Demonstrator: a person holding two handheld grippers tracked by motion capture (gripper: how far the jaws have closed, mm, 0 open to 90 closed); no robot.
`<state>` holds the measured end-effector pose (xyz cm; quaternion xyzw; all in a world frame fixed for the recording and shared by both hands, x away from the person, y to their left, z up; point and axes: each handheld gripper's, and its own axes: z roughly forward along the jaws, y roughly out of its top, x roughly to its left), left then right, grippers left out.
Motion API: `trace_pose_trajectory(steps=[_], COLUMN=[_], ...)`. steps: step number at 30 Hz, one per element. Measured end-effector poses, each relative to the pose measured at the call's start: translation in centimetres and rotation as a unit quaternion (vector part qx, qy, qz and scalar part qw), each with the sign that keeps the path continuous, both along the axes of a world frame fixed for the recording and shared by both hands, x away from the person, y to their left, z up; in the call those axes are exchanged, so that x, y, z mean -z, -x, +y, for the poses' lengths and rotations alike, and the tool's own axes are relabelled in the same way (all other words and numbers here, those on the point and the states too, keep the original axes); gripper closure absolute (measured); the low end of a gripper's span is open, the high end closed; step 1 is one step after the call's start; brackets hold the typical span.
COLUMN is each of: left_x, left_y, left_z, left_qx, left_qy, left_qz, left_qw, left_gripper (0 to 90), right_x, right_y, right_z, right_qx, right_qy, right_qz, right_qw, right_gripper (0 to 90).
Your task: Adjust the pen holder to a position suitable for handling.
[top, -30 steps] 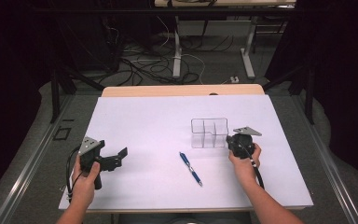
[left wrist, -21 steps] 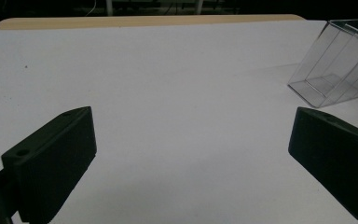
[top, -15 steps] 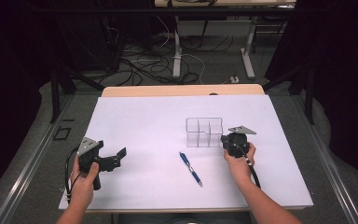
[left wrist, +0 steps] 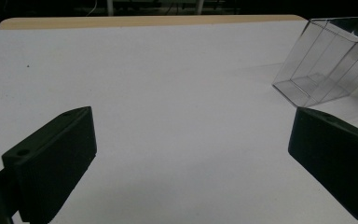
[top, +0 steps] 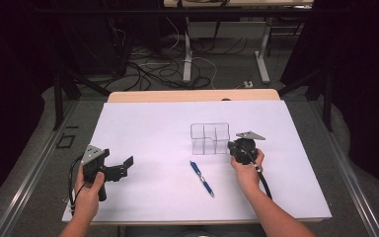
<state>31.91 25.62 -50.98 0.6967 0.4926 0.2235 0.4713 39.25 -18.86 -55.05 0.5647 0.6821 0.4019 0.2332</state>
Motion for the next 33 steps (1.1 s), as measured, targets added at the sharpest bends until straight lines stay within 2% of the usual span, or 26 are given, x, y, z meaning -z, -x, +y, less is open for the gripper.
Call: trace_pose_trajectory(steps=[14,19,33], left_x=[0.0,0.0,0.1], left_y=[0.0,0.0,0.0], left_z=[0.0,0.0,0.0], left_qx=[0.001,0.002,0.002], left_qy=[-0.001,-0.001,-0.001], left_qz=[0.001,0.001,0.000], left_qw=[1.0000,1.0000,1.0000], left_gripper=[0.8,0.8,0.8], right_x=[0.1,0.1,0.3], right_y=[-0.5,-0.8,-1.2], right_z=[1.6,2.1,3.1], right_qx=[-0.004,-0.010,-0.010], right_qy=[-0.008,-0.001,-0.003], right_qz=[-0.003,-0.004,-0.005], right_qw=[1.0000,0.9999,0.9999], right_gripper=[90.0,90.0,90.0])
